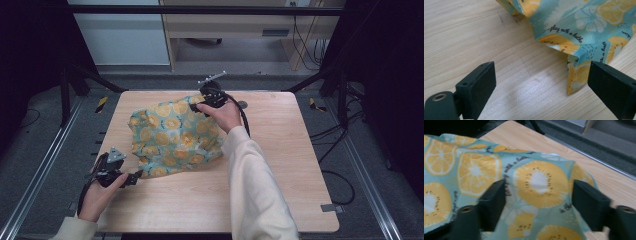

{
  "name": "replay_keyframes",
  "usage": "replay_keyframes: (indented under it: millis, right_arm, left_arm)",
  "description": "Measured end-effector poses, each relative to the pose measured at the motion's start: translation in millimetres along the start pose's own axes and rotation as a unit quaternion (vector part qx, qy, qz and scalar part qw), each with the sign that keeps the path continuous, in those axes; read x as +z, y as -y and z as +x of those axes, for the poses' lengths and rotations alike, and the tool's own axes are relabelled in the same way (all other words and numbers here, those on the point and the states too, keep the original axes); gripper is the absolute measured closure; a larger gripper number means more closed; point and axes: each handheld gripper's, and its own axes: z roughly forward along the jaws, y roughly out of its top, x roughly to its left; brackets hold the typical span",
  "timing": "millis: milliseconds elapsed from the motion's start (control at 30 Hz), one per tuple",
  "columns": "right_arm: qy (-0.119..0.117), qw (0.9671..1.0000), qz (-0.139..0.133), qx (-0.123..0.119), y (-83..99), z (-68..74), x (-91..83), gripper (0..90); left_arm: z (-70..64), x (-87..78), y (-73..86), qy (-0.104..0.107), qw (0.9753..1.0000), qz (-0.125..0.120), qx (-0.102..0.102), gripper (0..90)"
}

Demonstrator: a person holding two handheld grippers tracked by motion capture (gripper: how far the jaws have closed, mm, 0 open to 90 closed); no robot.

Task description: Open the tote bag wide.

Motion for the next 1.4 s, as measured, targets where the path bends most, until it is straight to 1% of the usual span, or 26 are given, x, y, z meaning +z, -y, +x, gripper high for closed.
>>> replay_keyframes:
  millis: [100,133,167,267,433,500,533,567,600,633,667,767,800,833,900,933,967,1000,1033,1067,1100,1167,1233,1267,1300,1400]
  right_arm:
    - [0.003,0.9997,0.01,-0.023,2.6,5.5,2.6,73.1]
    - [0.003,0.9997,0.01,-0.023,2.6,5.5,2.6,73.1]
    - [0.002,0.9992,0.01,-0.039,3.8,9.0,2.2,84.6]
    - [-0.005,0.9986,0.008,-0.052,3.0,14.1,-0.2,90.0]
    - [-0.006,0.9974,-0.005,-0.071,2.3,28.8,-13.0,90.0]
    - [-0.011,0.996,-0.022,-0.086,8.7,41.2,-30.6,90.0]
    - [-0.011,0.996,-0.022,-0.086,8.7,41.2,-30.6,90.0]
    - [-0.017,0.9947,-0.035,-0.095,16.8,49.9,-45.0,90.0]
    - [-0.017,0.9947,-0.035,-0.095,16.8,49.9,-45.0,90.0]
    - [-0.026,0.9932,-0.05,-0.102,27.2,58.8,-60.2,90.0]
    - [-0.026,0.9932,-0.05,-0.102,27.2,58.8,-60.2,90.0]
    - [-0.045,0.9887,-0.067,-0.126,53.0,77.9,-89.6,90.0]
    - [-0.045,0.9887,-0.067,-0.126,53.0,77.9,-89.6,90.0]
    - [-0.055,0.9866,-0.075,-0.134,67.5,87.0,-102.5,90.0]
    - [-0.063,0.9849,-0.079,-0.141,83.8,95.1,-113.5,90.0]
    - [-0.063,0.9849,-0.079,-0.141,83.8,95.1,-113.5,90.0]
    - [-0.07,0.9841,-0.08,-0.142,102.4,102.4,-122.7,90.0]
    - [-0.07,0.9841,-0.08,-0.142,102.4,102.4,-122.7,90.0]
    - [-0.073,0.984,-0.08,-0.142,115.6,106.1,-127.3,90.0]
    - [-0.073,0.984,-0.08,-0.142,115.6,106.1,-127.3,90.0]
    - [-0.07,0.9842,-0.079,-0.142,129.1,107.4,-130.3,90.0]
    - [-0.072,0.9845,-0.079,-0.139,135.4,107.0,-130.6,90.0]
    - [-0.077,0.9858,-0.077,-0.128,151.8,105.6,-127.7,90.0]
    - [-0.077,0.9858,-0.077,-0.128,151.8,105.6,-127.7,90.0]
    - [-0.077,0.9865,-0.076,-0.123,161.3,105.5,-124.2,90.0]
    - [-0.078,0.9876,-0.078,-0.112,174.1,103.7,-117.4,90.0]
  left_arm:
    - [0.8,-0.1,-0.3,0.001,1.0,0.001,0.002,8.0]
    - [0.8,-0.1,-0.3,0.001,1.0,0.001,0.002,8.0]
    - [0.7,0.1,-0.5,0.001,1.0,0.002,0.002,8.0]
    - [0.7,0.1,-0.5,0.001,1.0,0.002,0.003,8.0]
    - [3.0,-1.6,-0.6,-0.003,1.0,-0.001,-0.001,8.0]
    - [4.6,-2.1,-0.6,-0.004,1.0,-0.002,-0.002,8.0]
    - [4.6,-2.1,-0.6,-0.004,1.0,-0.002,-0.002,8.0]
    - [5.7,-2.0,-0.5,-0.003,1.0,-0.002,-0.004,8.0]
    - [5.7,-2.0,-0.5,-0.003,1.0,-0.002,-0.004,8.0]
    - [6.7,-2.6,-0.4,-0.004,1.0,-0.003,-0.006,8.1]
    - [6.7,-2.6,-0.4,-0.004,1.0,-0.003,-0.006,8.1]
    - [9.3,-5.2,0.4,-0.009,0.9999,-0.005,-0.012,8.1]
    - [9.3,-5.2,0.4,-0.009,0.9999,-0.005,-0.012,8.2]
    - [10.6,-6.5,0.9,-0.009,0.9998,-0.007,-0.016,8.3]
    - [12.1,-8.3,1.4,-0.011,0.9997,-0.011,-0.021,8.3]
    - [12.1,-8.3,1.4,-0.011,0.9997,-0.011,-0.021,8.4]
    - [13.3,-9.9,1.6,-0.011,0.9996,-0.011,-0.025,8.5]
    - [13.3,-9.9,1.6,-0.011,0.9996,-0.011,-0.025,8.5]
    - [13.9,-10.5,1.8,-0.011,0.9994,-0.015,-0.028,8.5]
    - [13.9,-10.5,1.8,-0.011,0.9994,-0.015,-0.028,8.6]
    - [14.2,-12.1,1.8,-0.01,0.9994,-0.014,-0.029,8.7]
    - [14.5,-13.2,1.4,-0.01,0.9994,-0.015,-0.029,8.7]
    - [15.7,-15.4,1.1,-0.011,0.9992,-0.019,-0.032,8.7]
    - [15.7,-15.4,1.1,-0.011,0.9992,-0.019,-0.032,8.7]
    - [17.6,-16.7,1.5,-0.014,0.9991,-0.021,-0.035,8.7]
    - [19.2,-18.0,1.7,-0.016,0.9987,-0.025,-0.041,9.1]
